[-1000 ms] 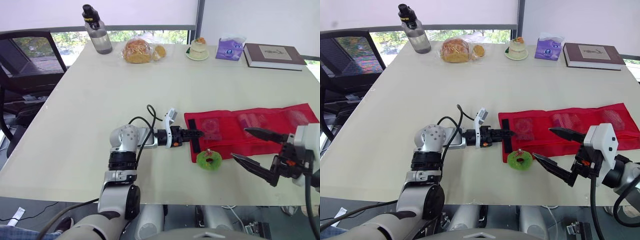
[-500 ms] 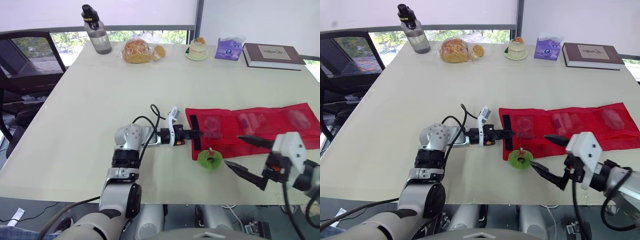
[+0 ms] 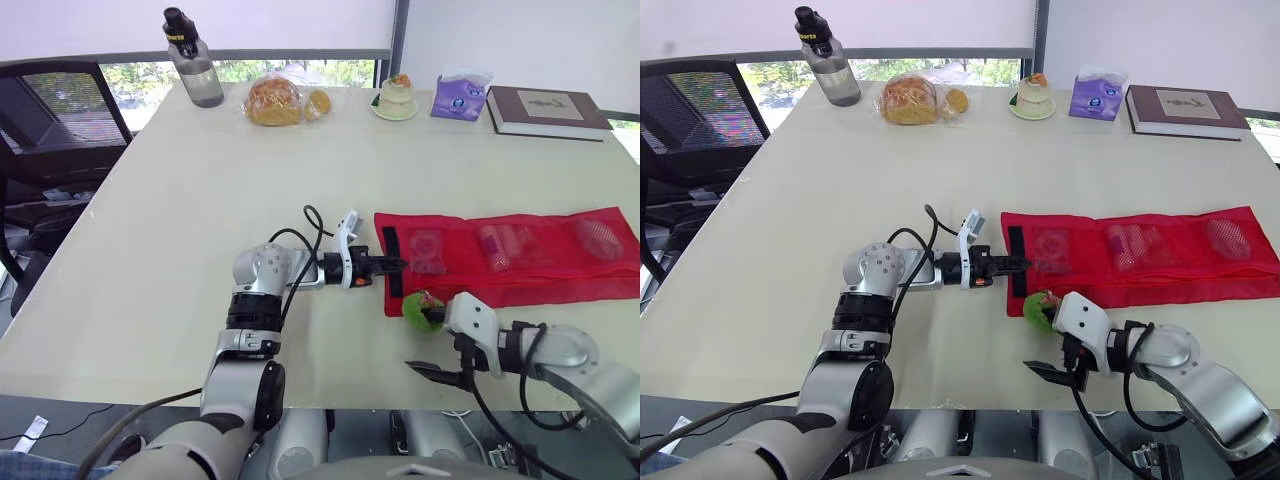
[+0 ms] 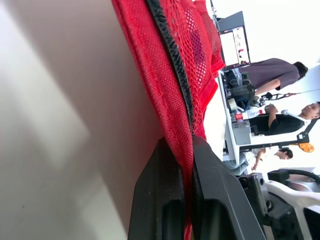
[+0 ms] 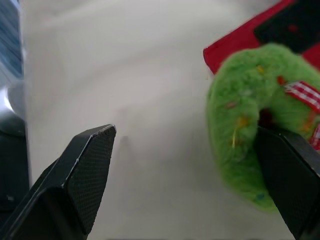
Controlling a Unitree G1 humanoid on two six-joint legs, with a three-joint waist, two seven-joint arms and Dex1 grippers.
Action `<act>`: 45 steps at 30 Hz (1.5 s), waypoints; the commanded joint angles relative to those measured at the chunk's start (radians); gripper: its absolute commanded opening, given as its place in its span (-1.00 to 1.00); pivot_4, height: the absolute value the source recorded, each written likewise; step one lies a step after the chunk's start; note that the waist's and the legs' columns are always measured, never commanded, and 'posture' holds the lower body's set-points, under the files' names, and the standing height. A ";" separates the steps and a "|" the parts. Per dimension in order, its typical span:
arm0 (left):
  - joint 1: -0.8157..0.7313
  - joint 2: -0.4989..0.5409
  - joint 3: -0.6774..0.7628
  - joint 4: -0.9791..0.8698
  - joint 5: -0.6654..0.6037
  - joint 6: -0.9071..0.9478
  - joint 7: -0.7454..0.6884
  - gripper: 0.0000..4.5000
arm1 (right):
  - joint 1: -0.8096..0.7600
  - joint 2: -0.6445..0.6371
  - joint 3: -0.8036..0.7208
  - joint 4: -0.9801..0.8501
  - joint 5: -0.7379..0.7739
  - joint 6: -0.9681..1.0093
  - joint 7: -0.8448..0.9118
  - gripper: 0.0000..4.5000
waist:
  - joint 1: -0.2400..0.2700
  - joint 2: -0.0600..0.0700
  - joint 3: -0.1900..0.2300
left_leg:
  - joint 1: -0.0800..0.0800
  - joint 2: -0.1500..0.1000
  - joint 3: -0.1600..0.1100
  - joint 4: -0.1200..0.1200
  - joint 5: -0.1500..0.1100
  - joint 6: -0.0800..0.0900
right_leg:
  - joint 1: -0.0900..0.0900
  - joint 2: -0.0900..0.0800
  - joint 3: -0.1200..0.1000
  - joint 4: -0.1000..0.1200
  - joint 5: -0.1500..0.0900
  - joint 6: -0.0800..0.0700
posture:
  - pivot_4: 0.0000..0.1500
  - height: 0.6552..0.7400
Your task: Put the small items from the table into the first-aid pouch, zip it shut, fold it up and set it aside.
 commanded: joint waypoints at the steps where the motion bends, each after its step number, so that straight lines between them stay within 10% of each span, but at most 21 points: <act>1: -0.011 -0.004 -0.015 -0.002 -0.002 -0.008 -0.010 -0.97 | -0.031 0.016 0.056 0.055 -0.080 0.018 -0.013 1.00 | -0.008 0.000 0.000 | 0.000 0.000 0.000 0.000 0.000 0.000 | 0.000 0.000 0.000 0.000 0.000 0.000 | 1.00 1.00; 11: 0.015 0.025 -0.031 -0.011 0.007 -0.022 -0.024 -1.00 | -0.015 0.076 0.014 0.056 -0.132 0.000 -0.059 -0.94 | -0.019 -0.003 -0.002 | 0.000 0.000 -0.001 0.000 0.000 0.000 | 0.000 0.000 0.001 0.000 0.000 0.000 | 1.00 1.00; 28: 0.004 0.300 -0.216 0.105 0.143 -0.285 -0.273 -1.00 | 0.145 0.528 -0.605 0.002 0.410 0.147 -0.431 -0.98 | -0.032 -0.002 -0.002 | 0.003 0.003 0.001 -0.004 0.000 0.000 | -0.002 0.001 0.005 0.001 0.000 -0.001 | 1.00 1.00; 45: -0.067 0.420 -0.220 0.297 0.256 -0.448 -0.412 -1.00 | 0.143 0.435 -0.863 0.188 0.442 0.060 -0.513 -0.98 | -0.054 -0.002 -0.002 | 0.003 0.002 0.004 -0.009 0.000 0.000 | -0.005 0.002 0.008 0.000 0.001 -0.001 | 1.00 1.00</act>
